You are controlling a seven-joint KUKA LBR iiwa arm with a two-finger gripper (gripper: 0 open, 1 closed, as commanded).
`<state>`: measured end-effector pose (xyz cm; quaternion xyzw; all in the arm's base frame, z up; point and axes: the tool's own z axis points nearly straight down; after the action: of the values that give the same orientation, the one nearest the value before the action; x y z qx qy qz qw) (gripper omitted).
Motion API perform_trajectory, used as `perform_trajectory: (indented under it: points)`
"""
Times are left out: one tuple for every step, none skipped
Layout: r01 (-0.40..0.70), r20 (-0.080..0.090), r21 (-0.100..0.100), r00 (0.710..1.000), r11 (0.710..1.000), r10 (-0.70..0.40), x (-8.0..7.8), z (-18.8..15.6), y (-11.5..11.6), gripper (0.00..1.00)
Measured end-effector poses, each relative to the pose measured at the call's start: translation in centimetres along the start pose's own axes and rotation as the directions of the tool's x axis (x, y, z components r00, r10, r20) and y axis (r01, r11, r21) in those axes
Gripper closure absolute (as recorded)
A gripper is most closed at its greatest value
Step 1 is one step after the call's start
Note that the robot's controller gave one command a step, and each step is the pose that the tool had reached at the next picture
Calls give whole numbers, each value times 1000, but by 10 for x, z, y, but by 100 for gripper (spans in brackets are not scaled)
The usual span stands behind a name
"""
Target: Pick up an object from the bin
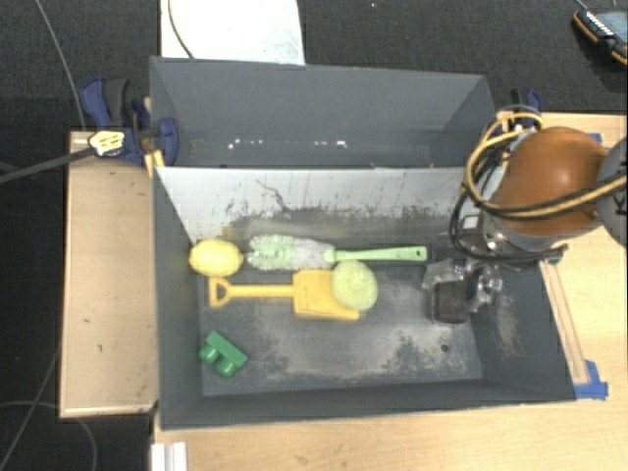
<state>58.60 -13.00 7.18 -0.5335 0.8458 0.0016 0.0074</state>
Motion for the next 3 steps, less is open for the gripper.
perform_trajectory:
  points:
    - [-1, 0, 0, 1000, 1000, 1, 0, 0, 0, 100]
    - [-2, 0, 0, 1000, 1000, 2, 0, -8, 1, 100]
    - [-6, -1, -3, 1000, 1000, 6, 1, -28, 1, 100]
